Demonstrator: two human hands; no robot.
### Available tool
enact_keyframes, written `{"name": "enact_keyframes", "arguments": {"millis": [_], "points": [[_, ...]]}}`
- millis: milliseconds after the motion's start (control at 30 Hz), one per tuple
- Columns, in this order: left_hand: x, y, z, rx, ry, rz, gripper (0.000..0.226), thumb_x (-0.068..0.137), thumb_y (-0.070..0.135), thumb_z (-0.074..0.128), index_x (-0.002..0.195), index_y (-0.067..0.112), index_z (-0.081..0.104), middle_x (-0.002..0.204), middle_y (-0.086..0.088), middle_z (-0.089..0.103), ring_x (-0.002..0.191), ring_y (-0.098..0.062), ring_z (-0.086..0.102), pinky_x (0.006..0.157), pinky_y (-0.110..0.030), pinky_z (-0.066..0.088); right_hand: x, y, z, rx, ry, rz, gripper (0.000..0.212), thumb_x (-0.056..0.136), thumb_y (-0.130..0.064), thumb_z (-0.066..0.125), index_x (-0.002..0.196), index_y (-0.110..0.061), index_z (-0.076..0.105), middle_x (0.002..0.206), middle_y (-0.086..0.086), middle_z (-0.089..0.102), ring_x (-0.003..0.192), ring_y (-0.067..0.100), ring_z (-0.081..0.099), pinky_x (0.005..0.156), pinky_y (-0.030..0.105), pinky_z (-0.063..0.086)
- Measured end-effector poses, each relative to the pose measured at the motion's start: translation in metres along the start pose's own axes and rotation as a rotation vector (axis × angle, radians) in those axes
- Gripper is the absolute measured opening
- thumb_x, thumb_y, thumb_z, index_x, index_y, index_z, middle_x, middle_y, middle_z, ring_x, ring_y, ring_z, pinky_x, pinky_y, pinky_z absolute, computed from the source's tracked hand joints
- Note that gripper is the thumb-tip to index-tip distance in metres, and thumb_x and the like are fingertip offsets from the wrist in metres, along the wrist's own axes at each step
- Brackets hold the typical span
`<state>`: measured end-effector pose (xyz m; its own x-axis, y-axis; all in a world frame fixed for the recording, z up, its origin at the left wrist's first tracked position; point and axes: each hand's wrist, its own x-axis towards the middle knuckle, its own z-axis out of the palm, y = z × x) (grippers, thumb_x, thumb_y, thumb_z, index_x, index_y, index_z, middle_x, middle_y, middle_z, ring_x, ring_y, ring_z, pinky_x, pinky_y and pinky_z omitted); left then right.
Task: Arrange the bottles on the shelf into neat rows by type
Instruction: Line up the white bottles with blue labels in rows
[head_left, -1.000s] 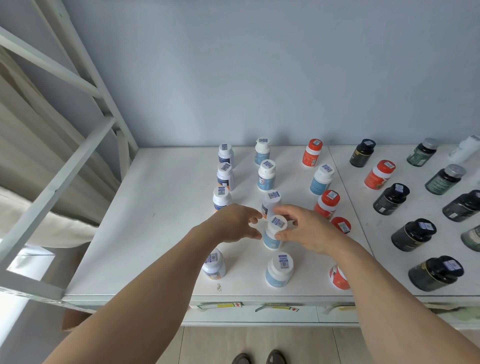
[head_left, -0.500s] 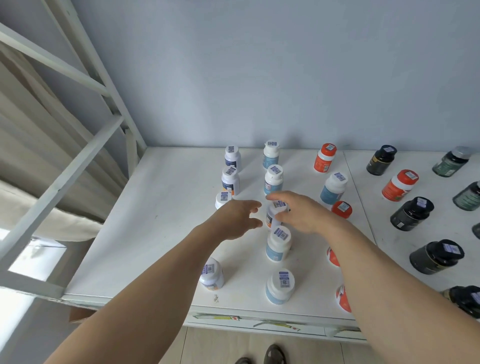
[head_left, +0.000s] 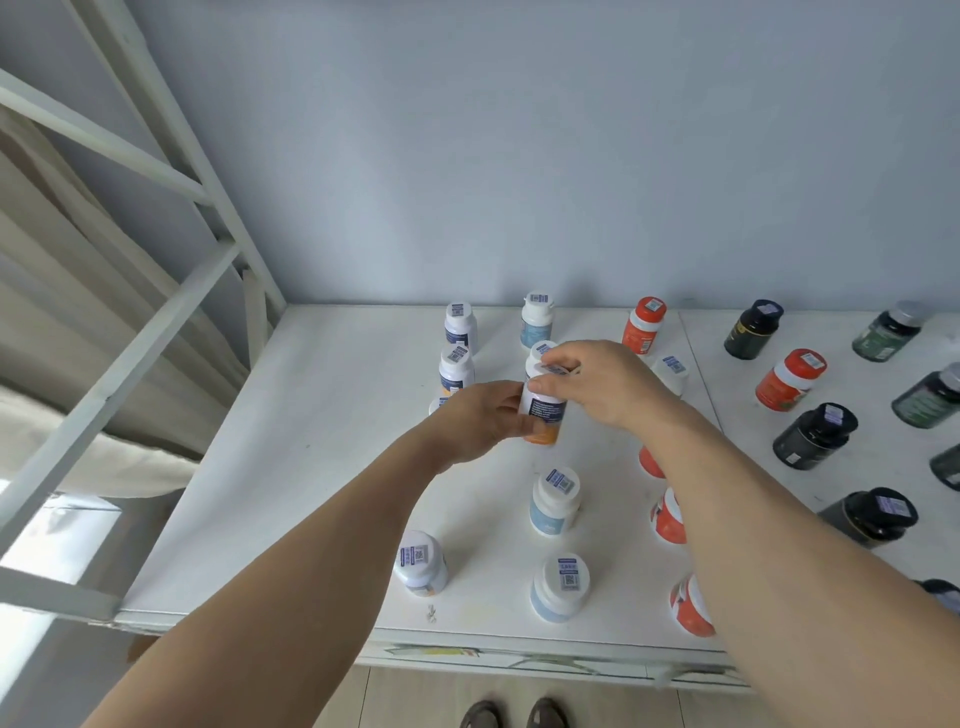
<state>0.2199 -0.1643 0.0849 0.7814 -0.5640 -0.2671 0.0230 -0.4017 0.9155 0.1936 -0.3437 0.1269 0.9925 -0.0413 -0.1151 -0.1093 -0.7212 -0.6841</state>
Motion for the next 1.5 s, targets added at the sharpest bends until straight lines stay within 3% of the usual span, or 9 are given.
{"name": "enact_keyframes", "arguments": {"millis": [233,467,567,667,800,867,1000,1200,1500], "points": [[0.001,0.005,-0.015,-0.039,-0.121,0.013,0.039,0.084,0.034,0.072,0.12,0.018,0.064,0.119,0.003,0.069,0.117,-0.015,0.061,0.109,-0.039,0.039,-0.004,-0.012,-0.011,0.053,-0.039,0.006,0.036,0.084,-0.043,0.067,0.108,-0.016,0.068,0.101,0.002,0.07,0.089,0.018,0.064,0.075,0.032,0.049],[-0.001,0.006,-0.021,-0.113,-0.169,-0.002,0.037,0.092,0.021,0.065,0.128,0.015,0.061,0.124,0.001,0.067,0.119,-0.013,0.06,0.108,-0.033,0.04,-0.003,-0.012,-0.006,0.168,-0.059,0.076,0.031,0.084,-0.043,0.067,0.1,-0.017,0.07,0.098,0.004,0.071,0.089,0.021,0.067,0.081,0.039,0.055],[-0.003,0.009,-0.022,-0.092,-0.178,-0.019,0.035,0.091,0.021,0.067,0.125,0.018,0.063,0.121,0.005,0.069,0.115,-0.009,0.061,0.103,-0.027,0.041,-0.002,-0.01,-0.003,0.227,-0.072,0.091,0.032,0.084,-0.04,0.069,0.104,-0.015,0.07,0.098,0.003,0.072,0.09,0.02,0.068,0.08,0.034,0.058],[-0.01,0.02,-0.024,0.135,-0.14,-0.015,0.032,0.086,0.031,0.072,0.117,0.027,0.066,0.108,0.013,0.071,0.096,0.005,0.064,0.085,-0.011,0.045,-0.003,-0.007,0.002,0.23,-0.075,0.074,0.033,0.085,-0.038,0.068,0.108,-0.014,0.069,0.099,0.003,0.071,0.091,0.02,0.067,0.079,0.032,0.057],[-0.025,0.019,-0.032,0.95,0.046,-0.003,0.052,0.09,0.049,0.06,0.137,0.03,0.05,0.132,0.006,0.058,0.117,-0.016,0.056,0.093,-0.029,0.044,-0.006,-0.004,0.011,0.186,-0.058,0.032,0.026,0.081,-0.041,0.07,0.095,-0.018,0.069,0.088,0.0,0.07,0.082,0.019,0.065,0.078,0.036,0.054],[-0.034,0.01,-0.037,1.167,0.097,0.078,0.045,0.095,0.045,0.05,0.136,0.028,0.05,0.133,0.005,0.057,0.116,-0.022,0.056,0.089,-0.033,0.045,-0.01,-0.004,0.019,0.156,-0.048,0.012,0.019,0.08,-0.04,0.071,0.085,-0.022,0.066,0.076,-0.008,0.065,0.07,0.011,0.058,0.067,0.028,0.046],[-0.049,-0.011,-0.052,1.266,0.138,0.268,0.032,0.096,0.04,0.043,0.115,0.021,0.061,0.113,0.003,0.064,0.1,-0.024,0.059,0.08,-0.037,0.048,-0.024,-0.012,0.036,0.154,-0.049,-0.011,0.016,0.079,-0.037,0.073,0.09,-0.03,0.064,0.079,-0.016,0.064,0.072,-0.002,0.057,0.066,0.019,0.041],[-0.067,-0.04,-0.078,1.252,0.218,0.489,0.024,0.091,0.032,0.051,0.102,0.018,0.068,0.091,0.001,0.066,0.081,-0.027,0.062,0.066,-0.036,0.05,-0.039,-0.033,0.069,0.143,-0.002,0.031,0.027,0.075,-0.041,0.074,0.099,-0.031,0.065,0.091,-0.015,0.069,0.086,0.004,0.065,0.081,0.03,0.052],[-0.09,-0.062,-0.1,1.22,0.169,0.53,0.033,0.097,0.038,0.045,0.119,0.019,0.062,0.111,0.001,0.066,0.096,-0.026,0.062,0.078,-0.034,0.048,-0.058,-0.062,0.123,0.231,0.029,0.111,0.028,0.079,-0.028,0.075,0.105,-0.027,0.063,0.098,-0.012,0.069,0.091,0.007,0.064,0.079,0.023,0.049]]}}
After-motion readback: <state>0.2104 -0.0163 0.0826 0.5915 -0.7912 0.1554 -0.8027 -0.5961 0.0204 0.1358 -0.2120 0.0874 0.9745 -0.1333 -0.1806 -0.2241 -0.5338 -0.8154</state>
